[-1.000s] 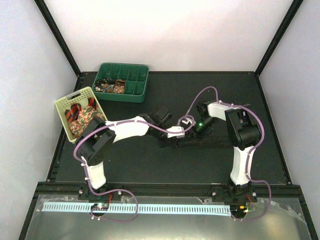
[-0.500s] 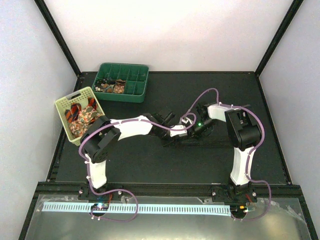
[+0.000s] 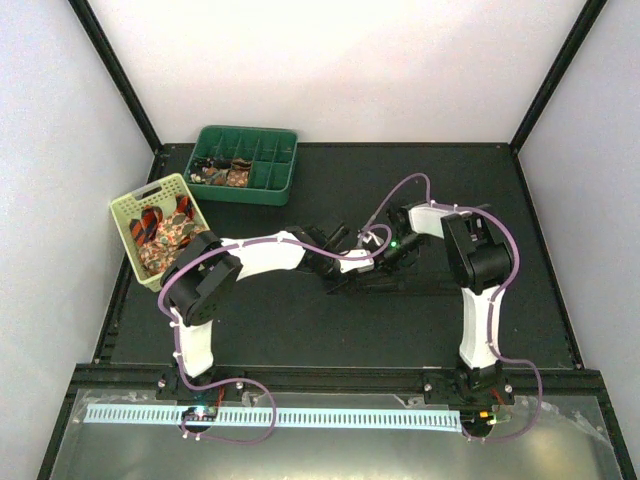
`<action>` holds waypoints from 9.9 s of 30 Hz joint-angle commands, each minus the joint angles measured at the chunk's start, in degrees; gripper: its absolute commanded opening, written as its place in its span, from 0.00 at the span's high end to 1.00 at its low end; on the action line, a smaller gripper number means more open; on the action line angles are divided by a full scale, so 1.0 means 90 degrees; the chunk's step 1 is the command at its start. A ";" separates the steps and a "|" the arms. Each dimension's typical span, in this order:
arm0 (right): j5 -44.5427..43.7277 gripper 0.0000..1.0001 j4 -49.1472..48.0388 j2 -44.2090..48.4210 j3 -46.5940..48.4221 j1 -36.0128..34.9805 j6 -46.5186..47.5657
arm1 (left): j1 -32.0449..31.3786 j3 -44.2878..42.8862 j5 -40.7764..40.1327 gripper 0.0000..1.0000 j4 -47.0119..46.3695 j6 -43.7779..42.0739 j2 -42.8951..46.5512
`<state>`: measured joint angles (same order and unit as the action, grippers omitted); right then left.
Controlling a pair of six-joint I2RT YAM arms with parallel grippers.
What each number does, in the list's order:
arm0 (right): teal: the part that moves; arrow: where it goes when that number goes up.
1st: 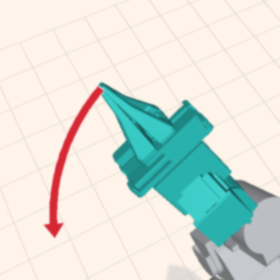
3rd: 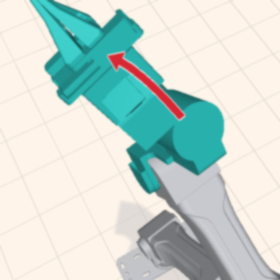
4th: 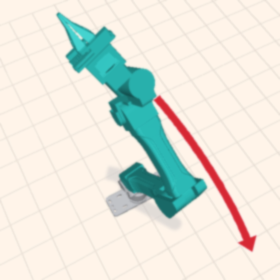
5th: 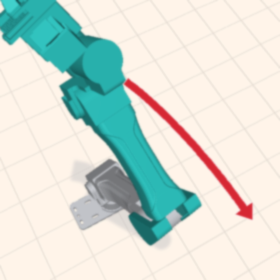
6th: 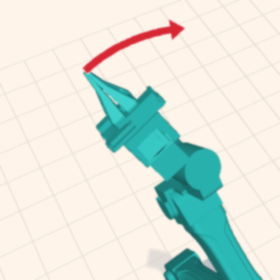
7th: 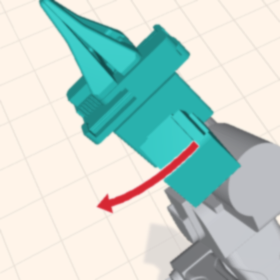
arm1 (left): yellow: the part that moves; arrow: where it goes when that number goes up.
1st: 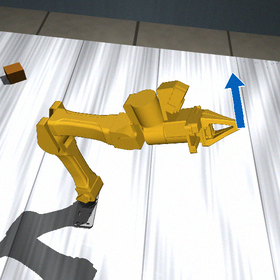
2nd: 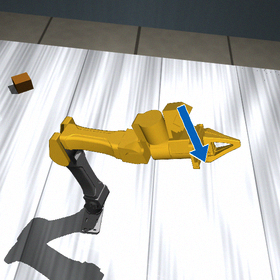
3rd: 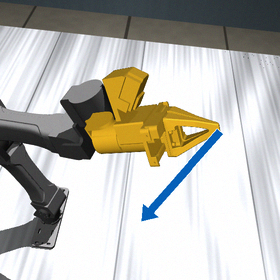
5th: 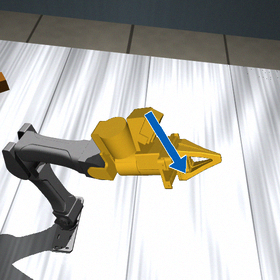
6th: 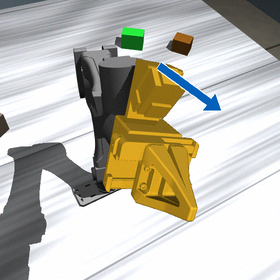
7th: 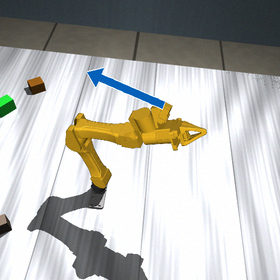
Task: Roll the ties
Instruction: Roll the tie at the center of the board.
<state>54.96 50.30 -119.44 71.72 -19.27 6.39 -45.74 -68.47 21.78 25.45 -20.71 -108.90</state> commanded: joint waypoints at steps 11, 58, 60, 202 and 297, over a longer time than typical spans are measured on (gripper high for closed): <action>-0.0652 0.81 -0.0024 -0.0221 -0.0123 -0.0047 0.0381 | 0.0052 0.0392 0.0044 0.53 -0.0398 0.0110 0.0129; 0.0229 0.63 0.0757 0.0324 0.0002 -0.0140 0.0281 | -0.0162 0.0949 -0.0711 0.75 -0.0597 -0.0062 0.0495; 0.0255 0.65 0.0652 0.0215 0.0042 -0.0273 0.0222 | -0.0163 0.0947 -0.0720 0.75 -0.0584 -0.0062 0.0480; 0.0461 0.61 0.0481 -0.0232 -0.0139 0.0180 0.0206 | -0.0224 0.1448 -0.1171 0.76 -0.1955 0.1657 -0.0068; 0.0605 0.55 0.0510 0.0115 0.0094 0.0280 -0.0218 | -0.0364 0.1683 -0.1872 0.75 -0.2103 0.0127 0.0220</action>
<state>56.07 57.80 -119.68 73.14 -14.66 8.23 -47.97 -51.92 10.35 -2.94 -20.38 -104.73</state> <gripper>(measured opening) 0.463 0.282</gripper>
